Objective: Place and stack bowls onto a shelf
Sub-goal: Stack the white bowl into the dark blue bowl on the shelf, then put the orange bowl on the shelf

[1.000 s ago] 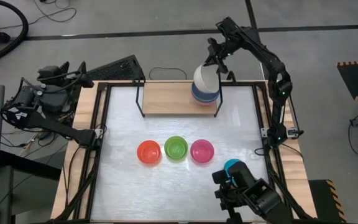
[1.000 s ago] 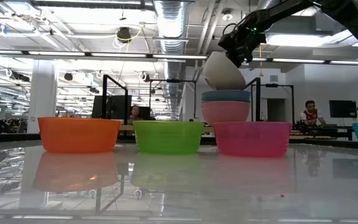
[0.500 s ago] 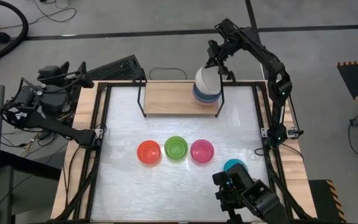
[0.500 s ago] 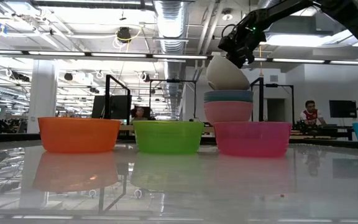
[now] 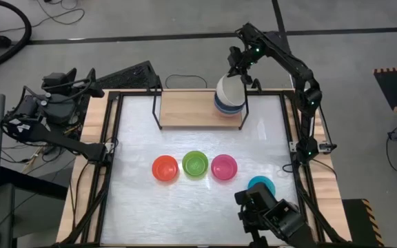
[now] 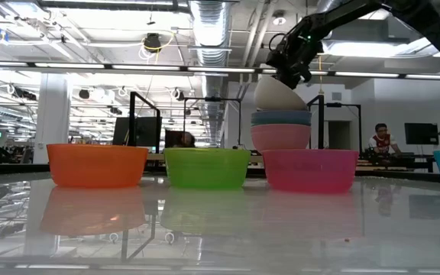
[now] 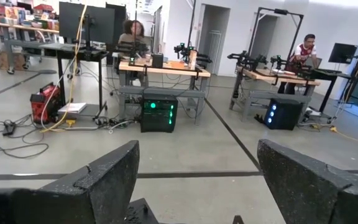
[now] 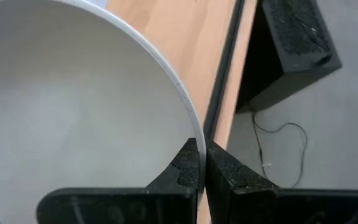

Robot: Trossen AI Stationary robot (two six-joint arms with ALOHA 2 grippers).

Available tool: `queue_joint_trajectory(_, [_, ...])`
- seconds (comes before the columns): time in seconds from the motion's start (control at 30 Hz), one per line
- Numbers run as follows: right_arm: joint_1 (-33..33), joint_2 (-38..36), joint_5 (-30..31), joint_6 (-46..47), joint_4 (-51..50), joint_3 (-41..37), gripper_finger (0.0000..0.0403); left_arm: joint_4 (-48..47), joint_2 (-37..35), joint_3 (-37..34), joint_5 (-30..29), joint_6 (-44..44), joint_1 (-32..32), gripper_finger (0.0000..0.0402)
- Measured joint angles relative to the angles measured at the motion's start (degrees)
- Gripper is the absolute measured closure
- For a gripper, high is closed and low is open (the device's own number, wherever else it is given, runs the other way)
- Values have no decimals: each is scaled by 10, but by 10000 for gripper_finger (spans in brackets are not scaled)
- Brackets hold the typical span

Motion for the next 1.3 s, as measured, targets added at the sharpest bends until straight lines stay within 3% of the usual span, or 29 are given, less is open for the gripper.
queue_joint_trajectory(0.27, [11,22,21,2,-14,0,372,0,0,0,0,-9,0,91])
queue_joint_trajectory(0.6, [37,42,124,19,-25,2,367,0,0,0,1,-6,0,91])
queue_joint_trajectory(0.83, [41,44,166,94,8,12,284,0,0,0,0,5,0,91])
queue_joint_trajectory(1.03, [35,43,165,106,7,39,215,0,0,0,0,5,0,91])
queue_joint_trajectory(1.3, [37,43,118,145,7,102,184,0,0,0,24,6,0,91])
